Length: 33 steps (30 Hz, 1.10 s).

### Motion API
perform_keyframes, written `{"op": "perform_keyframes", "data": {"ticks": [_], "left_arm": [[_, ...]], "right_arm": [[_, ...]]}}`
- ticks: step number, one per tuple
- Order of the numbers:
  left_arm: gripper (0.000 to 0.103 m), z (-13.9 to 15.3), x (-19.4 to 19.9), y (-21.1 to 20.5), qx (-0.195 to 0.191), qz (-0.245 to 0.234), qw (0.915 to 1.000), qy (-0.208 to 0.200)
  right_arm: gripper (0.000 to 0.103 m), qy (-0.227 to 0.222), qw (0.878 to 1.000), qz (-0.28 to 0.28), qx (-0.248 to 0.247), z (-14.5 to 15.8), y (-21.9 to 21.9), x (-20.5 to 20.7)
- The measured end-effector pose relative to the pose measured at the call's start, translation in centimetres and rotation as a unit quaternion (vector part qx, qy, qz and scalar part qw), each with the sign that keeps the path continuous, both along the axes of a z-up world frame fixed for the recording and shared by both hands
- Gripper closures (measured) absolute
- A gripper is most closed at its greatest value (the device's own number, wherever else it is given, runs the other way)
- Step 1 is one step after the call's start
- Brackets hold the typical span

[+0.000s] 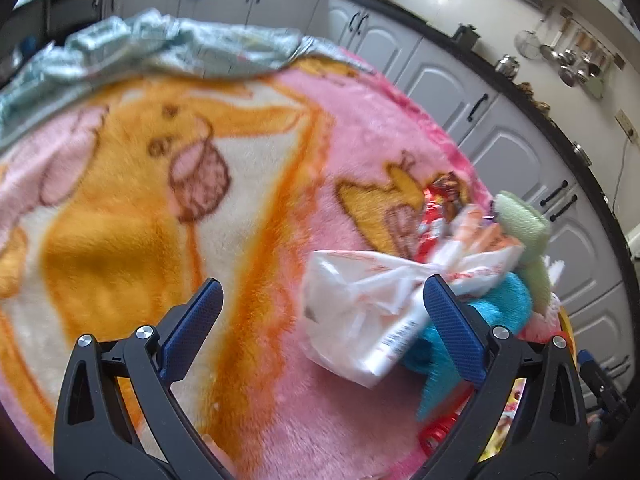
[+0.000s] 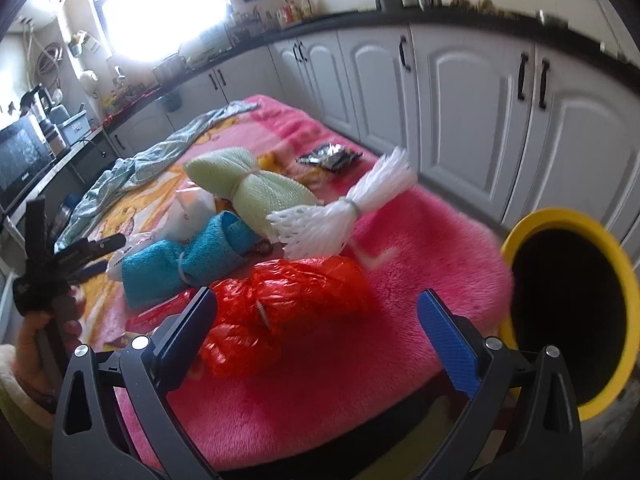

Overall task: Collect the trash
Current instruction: 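Grasp the white plastic bag with the left tool while the right tool grasps the red plastic bag, then carry the white bag with the left tool while the right tool carries the red bag over the bin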

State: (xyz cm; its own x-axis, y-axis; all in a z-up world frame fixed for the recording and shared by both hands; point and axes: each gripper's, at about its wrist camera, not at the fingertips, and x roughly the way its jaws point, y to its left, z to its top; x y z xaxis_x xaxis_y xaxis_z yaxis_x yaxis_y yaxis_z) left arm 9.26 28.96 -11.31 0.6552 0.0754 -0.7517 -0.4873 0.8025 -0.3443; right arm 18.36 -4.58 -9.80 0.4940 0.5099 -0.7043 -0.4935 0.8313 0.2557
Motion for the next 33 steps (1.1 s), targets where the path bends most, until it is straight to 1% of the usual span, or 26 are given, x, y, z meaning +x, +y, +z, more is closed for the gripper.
{"op": "perform_keyframes", "data": {"ticks": [1, 2, 3, 4, 5, 6, 7, 8, 9, 10, 11, 12, 13, 14, 16, 17, 21, 23, 27, 33], "left_arm": [[0.011, -0.7, 0.1, 0.5, -0.023, -0.003, 0.9997, -0.002], [0.011, -0.9, 0.1, 0.7, -0.033, -0.004, 0.9994, -0.008], [0.011, -1.1, 0.1, 0.8, -0.039, -0.005, 0.9991, -0.015], [0.011, -1.1, 0.1, 0.8, -0.038, -0.007, 0.9991, -0.017], [0.011, -1.1, 0.2, 0.8, -0.035, -0.009, 0.9992, -0.016], [0.014, -1.1, 0.3, 0.7, -0.035, -0.011, 0.9992, -0.016], [0.016, -1.1, 0.2, 0.6, -0.033, -0.012, 0.9992, -0.019], [0.023, -1.1, 0.1, 0.6, -0.030, -0.012, 0.9993, -0.020], [0.032, -1.1, 0.1, 0.6, -0.029, -0.011, 0.9993, -0.022], [0.037, -1.1, -0.1, 0.7, -0.031, -0.011, 0.9991, -0.025], [0.049, -1.1, -0.2, 0.8, -0.039, -0.013, 0.9987, -0.029], [0.061, -1.1, -0.2, 0.8, -0.047, -0.017, 0.9982, -0.032], [0.062, -1.2, -0.2, 0.9, -0.059, -0.025, 0.9972, -0.037], [0.063, -1.1, -0.2, 0.8, -0.056, -0.028, 0.9974, -0.035], [0.066, -0.9, -0.2, 0.5, -0.049, -0.038, 0.9973, -0.038], [0.070, -0.8, -0.3, 0.4, -0.051, -0.040, 0.9970, -0.041], [0.078, -0.2, -1.3, 0.7, -0.047, -0.032, 0.9967, -0.058], [0.078, 0.5, -2.1, 1.0, -0.042, -0.023, 0.9964, -0.070], [0.080, 3.1, -3.8, 1.1, -0.020, -0.011, 0.9942, -0.105], [0.081, 7.4, -5.0, -1.0, 0.014, -0.035, 0.9885, -0.146]], "right_arm": [[0.006, 0.008, 1.000, 0.000, 0.006, -0.3, 0.0, 0.4], [0.006, 0.015, 1.000, 0.002, 0.010, -0.5, 0.1, 0.7], [0.007, 0.023, 1.000, 0.004, 0.011, -1.0, 0.2, 1.1], [0.008, 0.029, 1.000, 0.007, 0.010, -1.2, 0.4, 1.3], [0.019, 0.036, 0.999, 0.014, 0.012, -1.4, 0.4, 1.5], [0.029, 0.044, 0.999, 0.020, 0.014, -1.7, 0.5, 1.7], [0.033, 0.053, 0.998, 0.024, 0.016, -1.9, 0.6, 1.7], [0.041, 0.058, 0.998, 0.028, 0.021, -2.1, 0.6, 1.6], [0.048, 0.059, 0.997, 0.032, 0.023, -2.0, 0.6, 1.7], [0.051, 0.056, 0.997, 0.038, 0.022, -2.0, 0.7, 1.6], [0.061, 0.050, 0.998, 0.042, 0.019, -1.8, 0.7, 1.4], [0.067, 0.048, 0.998, 0.045, 0.017, -1.7, 0.7, 1.2], [0.068, 0.048, 0.998, 0.047, 0.019, -1.6, 0.5, 1.1], [0.071, 0.048, 0.998, 0.048, 0.019, -1.6, 0.4, 1.3], [0.074, 0.048, 0.997, 0.048, 0.021, -1.4, 0.2, 1.0], [0.076, 0.047, 0.997, 0.049, 0.024, -1.2, 0.0, 0.8], [0.078, 0.037, 0.997, 0.058, 0.029, -0.5, -0.2, 0.1], [0.079, 0.029, 0.997, 0.062, 0.031, 0.1, -0.2, -0.5], [0.079, 0.010, 0.997, 0.073, 0.034, 1.3, -0.3, -1.3], [0.079, -0.006, 0.996, 0.069, 0.048, 3.4, -1.3, -1.7]]}}
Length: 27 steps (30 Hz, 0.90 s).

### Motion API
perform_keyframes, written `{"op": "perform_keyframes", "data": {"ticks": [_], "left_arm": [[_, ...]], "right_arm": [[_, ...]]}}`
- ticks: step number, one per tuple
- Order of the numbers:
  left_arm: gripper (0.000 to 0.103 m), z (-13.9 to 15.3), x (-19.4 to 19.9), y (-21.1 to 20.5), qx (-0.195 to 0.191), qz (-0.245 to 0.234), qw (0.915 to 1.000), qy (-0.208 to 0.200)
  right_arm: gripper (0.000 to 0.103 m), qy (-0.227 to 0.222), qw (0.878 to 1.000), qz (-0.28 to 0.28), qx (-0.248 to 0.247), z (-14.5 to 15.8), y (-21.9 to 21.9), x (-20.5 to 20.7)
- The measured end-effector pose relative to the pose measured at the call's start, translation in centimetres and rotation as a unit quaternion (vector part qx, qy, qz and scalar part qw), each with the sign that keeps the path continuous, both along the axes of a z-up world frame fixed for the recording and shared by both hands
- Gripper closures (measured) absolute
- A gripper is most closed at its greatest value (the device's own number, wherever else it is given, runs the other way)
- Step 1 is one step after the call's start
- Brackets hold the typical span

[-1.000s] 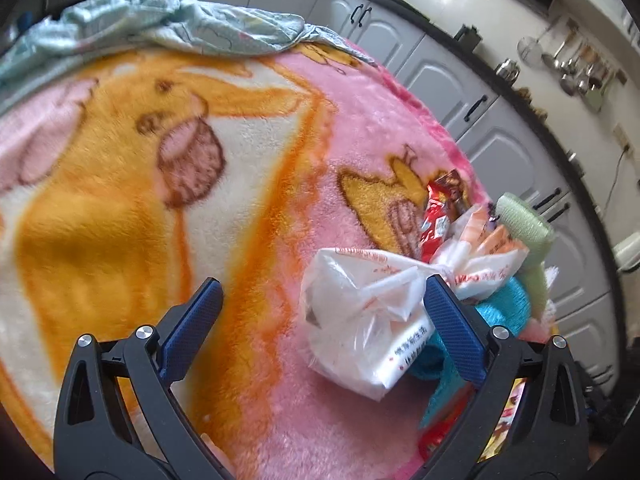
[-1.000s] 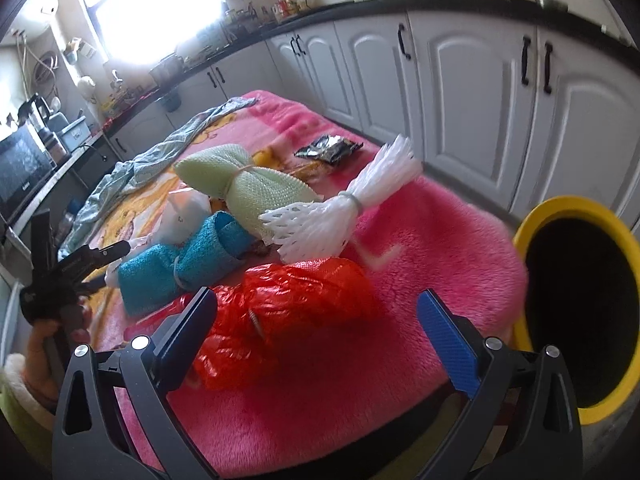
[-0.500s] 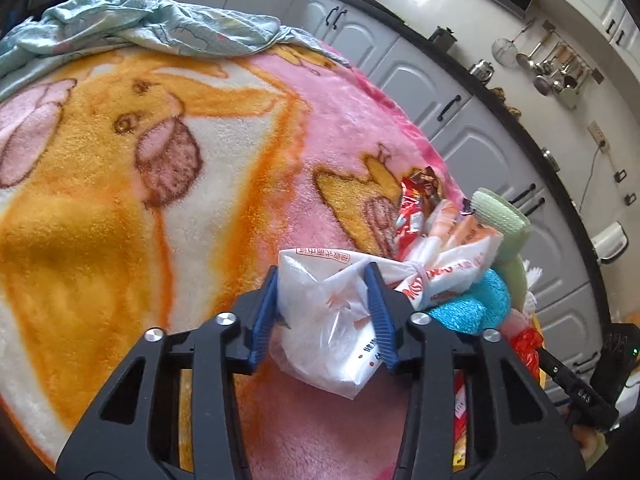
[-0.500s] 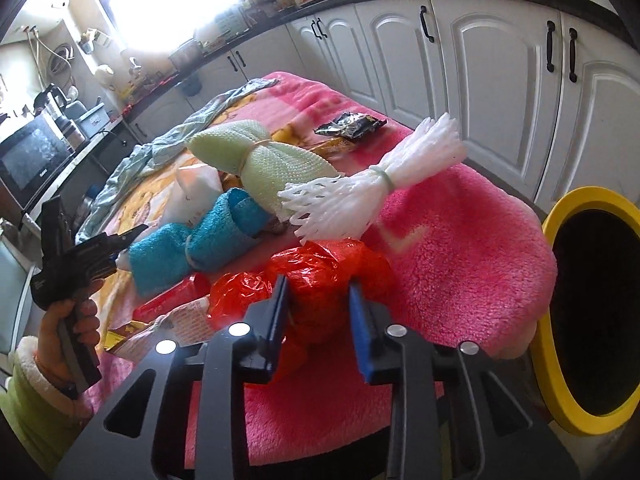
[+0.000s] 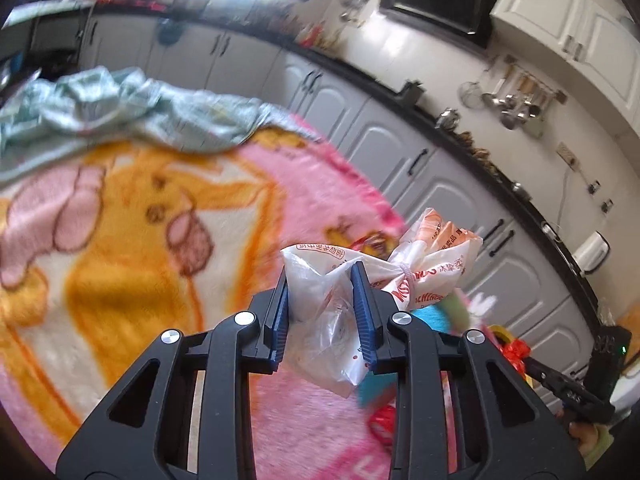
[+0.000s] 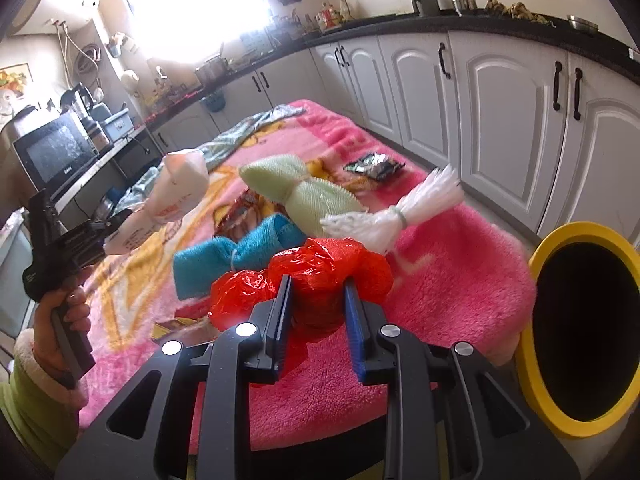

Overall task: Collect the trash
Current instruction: 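Carry the white bag with the left tool while the right tool carries the red bag over the bin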

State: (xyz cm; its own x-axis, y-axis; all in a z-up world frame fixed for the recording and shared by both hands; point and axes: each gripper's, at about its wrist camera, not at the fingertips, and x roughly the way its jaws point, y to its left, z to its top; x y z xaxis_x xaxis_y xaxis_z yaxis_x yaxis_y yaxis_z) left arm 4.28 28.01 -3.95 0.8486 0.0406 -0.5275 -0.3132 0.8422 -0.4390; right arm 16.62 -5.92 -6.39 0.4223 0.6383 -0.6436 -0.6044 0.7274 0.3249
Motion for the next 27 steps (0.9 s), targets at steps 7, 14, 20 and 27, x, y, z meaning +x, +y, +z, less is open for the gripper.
{"op": "perform_keyframes", "data": {"ticks": [7, 14, 20, 27], "left_arm": [[0.081, 3.8, 1.3, -5.9, 0.044, -0.058, 0.9969, -0.030], [0.081, 5.4, 4.3, -12.2, 0.091, -0.116, 0.9885, -0.037], [0.081, 5.6, 6.6, -16.3, 0.109, -0.155, 0.9812, -0.038], [0.081, 6.0, 9.1, -20.8, 0.121, -0.192, 0.9728, -0.045]], "right_arm": [[0.079, -0.042, 0.999, -0.020, 0.013, 3.3, -2.6, -0.3], [0.079, -0.093, 0.994, -0.056, 0.012, 5.7, -6.4, -0.7], [0.079, -0.121, 0.988, -0.092, 0.006, 6.7, -9.9, -0.6], [0.079, -0.130, 0.981, -0.142, 0.005, 7.1, -14.3, 0.3]]}}
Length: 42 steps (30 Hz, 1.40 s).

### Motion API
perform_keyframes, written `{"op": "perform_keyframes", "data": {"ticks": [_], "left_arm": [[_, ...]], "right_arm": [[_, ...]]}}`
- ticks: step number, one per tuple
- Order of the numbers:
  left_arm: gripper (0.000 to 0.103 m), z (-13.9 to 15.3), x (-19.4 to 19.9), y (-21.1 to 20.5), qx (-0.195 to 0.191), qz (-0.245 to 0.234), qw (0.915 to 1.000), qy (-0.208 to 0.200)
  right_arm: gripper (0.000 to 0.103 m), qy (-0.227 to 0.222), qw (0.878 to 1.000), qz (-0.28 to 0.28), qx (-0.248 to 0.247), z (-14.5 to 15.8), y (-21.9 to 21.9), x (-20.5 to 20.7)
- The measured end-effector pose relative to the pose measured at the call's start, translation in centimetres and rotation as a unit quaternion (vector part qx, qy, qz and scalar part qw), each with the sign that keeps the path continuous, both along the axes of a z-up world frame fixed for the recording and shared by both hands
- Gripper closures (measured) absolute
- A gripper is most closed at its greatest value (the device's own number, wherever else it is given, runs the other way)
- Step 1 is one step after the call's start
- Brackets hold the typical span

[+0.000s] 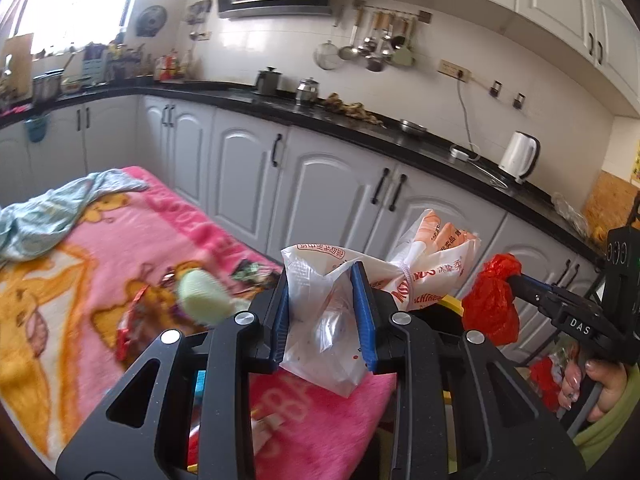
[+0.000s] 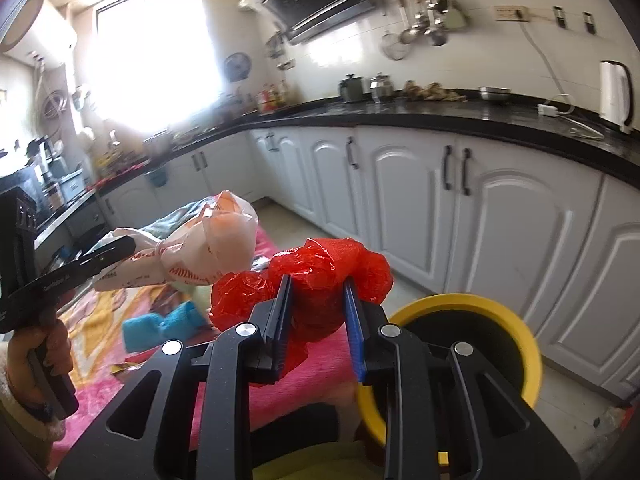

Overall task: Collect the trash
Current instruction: 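Carry the white bag with the left tool while the right tool carries the red bag over the bin, then open the left tool over the bin while the right tool releases the red bag inside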

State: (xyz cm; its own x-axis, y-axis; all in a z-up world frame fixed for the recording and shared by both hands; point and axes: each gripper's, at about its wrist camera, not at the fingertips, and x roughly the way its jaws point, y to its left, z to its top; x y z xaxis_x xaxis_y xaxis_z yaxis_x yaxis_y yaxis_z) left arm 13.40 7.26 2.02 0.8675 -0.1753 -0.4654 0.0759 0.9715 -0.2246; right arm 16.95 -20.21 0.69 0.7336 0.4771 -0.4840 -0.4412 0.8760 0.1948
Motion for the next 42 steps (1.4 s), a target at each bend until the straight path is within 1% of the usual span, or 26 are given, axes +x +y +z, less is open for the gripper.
{"op": "perform_keyframes", "data": {"ticks": [8, 13, 18, 23, 26, 28, 29, 30, 32, 33, 36, 38, 42], "left_arm": [[0.081, -0.8, 3.1, -5.4, 0.020, -0.034, 0.9991, 0.018], [0.081, -2.2, 4.7, -8.6, 0.041, -0.048, 0.9973, 0.037], [0.081, -4.0, 6.6, -11.3, 0.054, -0.059, 0.9947, 0.064], [0.080, -6.0, 8.1, -13.9, 0.067, -0.070, 0.9916, 0.086], [0.079, -7.1, 9.0, -15.1, 0.069, -0.073, 0.9902, 0.097], [0.073, -7.9, 9.6, -15.7, 0.069, -0.072, 0.9895, 0.105], [0.066, -8.1, 9.7, -15.8, 0.068, -0.071, 0.9894, 0.107], [0.063, -8.4, 9.8, -15.8, 0.064, -0.071, 0.9892, 0.111], [0.060, -8.8, 9.9, -15.7, 0.059, -0.068, 0.9892, 0.115], [0.054, -8.8, 9.8, -15.7, 0.059, -0.067, 0.9893, 0.115], [0.045, -8.8, 9.5, -15.0, 0.053, -0.060, 0.9906, 0.111], [0.041, -8.6, 9.3, -14.5, 0.051, -0.054, 0.9914, 0.108], [0.034, -8.1, 8.6, -13.0, 0.037, -0.042, 0.9930, 0.104]], "right_arm": [[0.079, 0.000, 0.998, -0.061, 0.005, -0.4, -5.1, 1.0], [0.079, 0.004, 0.996, -0.093, 0.002, -1.2, -7.8, 1.7], [0.079, 0.014, 0.994, -0.110, -0.003, -2.3, -9.1, 1.9], [0.079, 0.032, 0.992, -0.122, -0.008, -3.7, -10.2, 3.1], [0.076, 0.045, 0.990, -0.131, -0.010, -4.9, -10.8, 4.2], [0.069, 0.052, 0.989, -0.137, -0.005, -5.5, -11.2, 4.8], [0.061, 0.056, 0.988, -0.143, -0.006, -6.1, -11.4, 5.1], [0.056, 0.060, 0.988, -0.145, -0.006, -6.4, -11.5, 5.3], [0.053, 0.069, 0.986, -0.149, -0.006, -7.1, -11.8, 5.6], [0.049, 0.069, 0.986, -0.152, -0.009, -7.3, -11.8, 5.7], [0.044, 0.070, 0.986, -0.154, -0.006, -7.4, -11.8, 5.5], [0.041, 0.067, 0.987, -0.147, -0.004, -7.2, -11.4, 5.3], [0.038, 0.062, 0.989, -0.134, 0.000, -6.7, -10.5, 5.0]]}}
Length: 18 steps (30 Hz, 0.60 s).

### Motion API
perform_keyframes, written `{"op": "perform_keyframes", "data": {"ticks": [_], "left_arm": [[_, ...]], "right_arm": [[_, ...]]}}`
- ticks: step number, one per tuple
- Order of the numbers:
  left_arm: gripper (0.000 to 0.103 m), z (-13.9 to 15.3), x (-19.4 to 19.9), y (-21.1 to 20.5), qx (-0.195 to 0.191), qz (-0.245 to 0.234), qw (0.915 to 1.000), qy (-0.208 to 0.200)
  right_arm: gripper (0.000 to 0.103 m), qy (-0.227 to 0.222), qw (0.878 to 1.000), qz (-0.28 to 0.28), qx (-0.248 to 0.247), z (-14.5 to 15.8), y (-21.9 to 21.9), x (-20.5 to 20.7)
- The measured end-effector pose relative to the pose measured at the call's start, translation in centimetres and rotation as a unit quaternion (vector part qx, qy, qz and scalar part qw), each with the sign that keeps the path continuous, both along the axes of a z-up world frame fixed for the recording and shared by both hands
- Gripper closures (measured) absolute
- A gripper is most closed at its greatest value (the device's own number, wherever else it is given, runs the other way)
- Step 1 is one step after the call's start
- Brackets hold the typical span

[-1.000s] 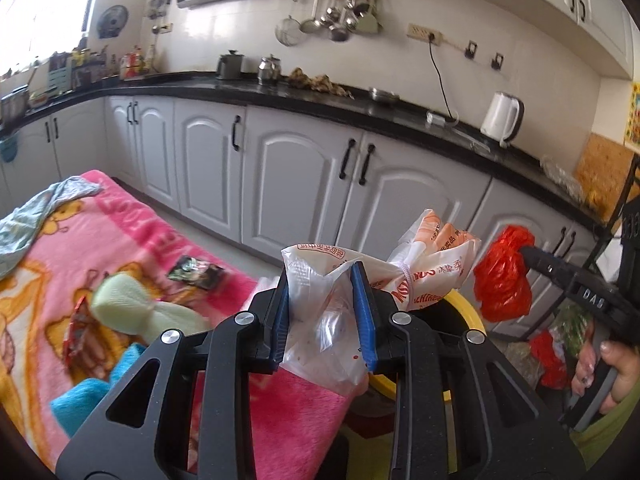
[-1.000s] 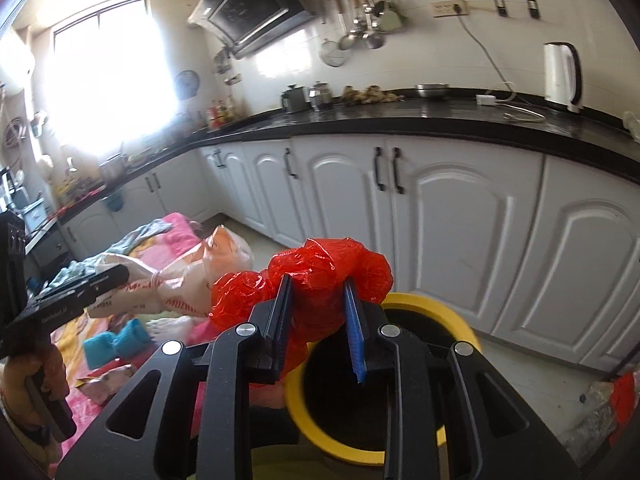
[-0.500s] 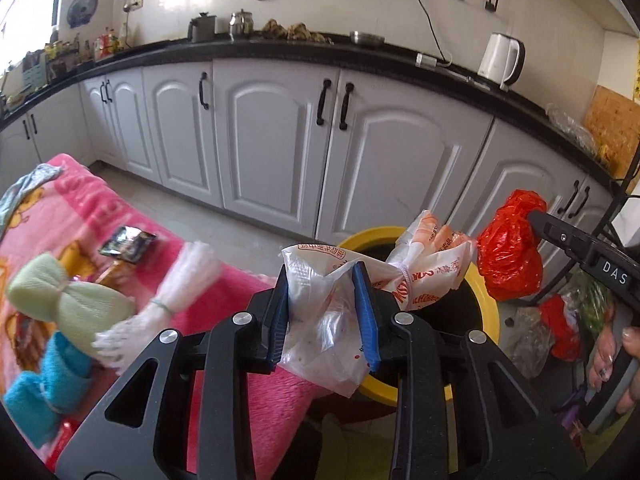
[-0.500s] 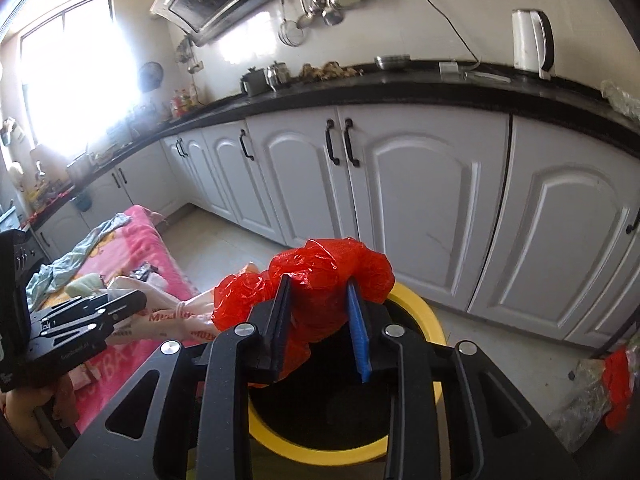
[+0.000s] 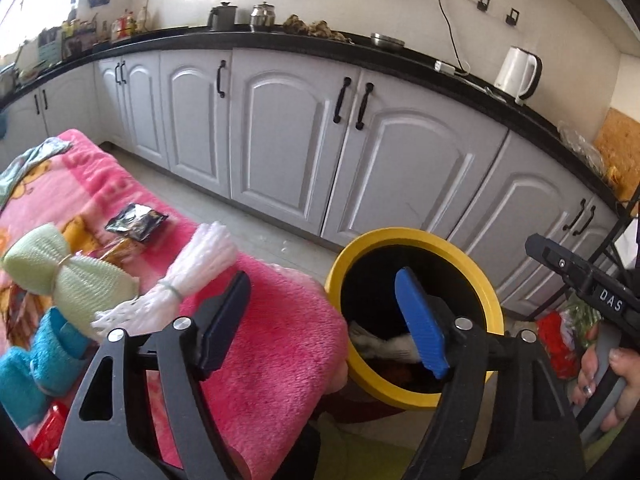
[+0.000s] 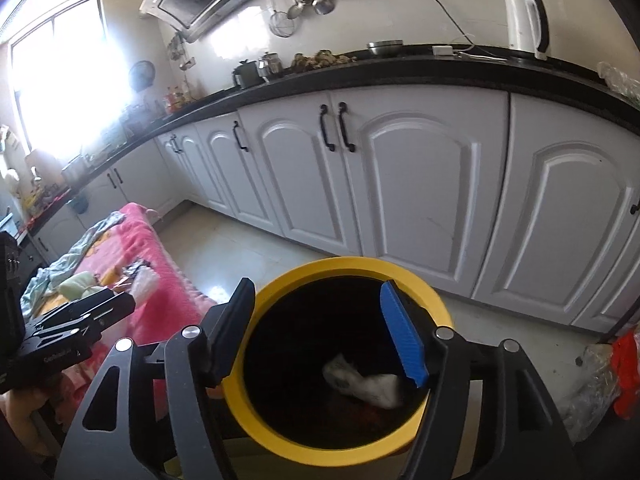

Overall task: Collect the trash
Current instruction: 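Open the left tool over the bin while the right tool releases the red bag inside, then move the left tool to the blue towel while the right tool approaches the white mesh bundle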

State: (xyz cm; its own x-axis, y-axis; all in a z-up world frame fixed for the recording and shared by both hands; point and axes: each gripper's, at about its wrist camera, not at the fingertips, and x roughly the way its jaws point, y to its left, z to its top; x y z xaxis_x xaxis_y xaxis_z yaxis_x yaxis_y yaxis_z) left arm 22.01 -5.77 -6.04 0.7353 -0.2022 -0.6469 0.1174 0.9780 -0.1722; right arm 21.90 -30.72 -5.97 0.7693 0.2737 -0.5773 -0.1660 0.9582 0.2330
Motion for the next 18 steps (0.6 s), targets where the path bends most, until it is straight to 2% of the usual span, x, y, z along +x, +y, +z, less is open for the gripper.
{"op": "perform_keyframes", "data": {"ticks": [6, 18], "left_arm": [[0.024, 1.0, -1.6, 2.3, -0.007, 0.020, 0.9997, -0.016], [0.015, 2.9, -5.4, 7.0, -0.010, 0.064, 0.9970, -0.042]], "right_arm": [[0.035, -0.013, 1.000, 0.017, -0.001, 1.0, 1.4, -1.0], [0.026, -0.045, 0.997, 0.069, -0.010, 3.5, 5.7, -3.7]]}}
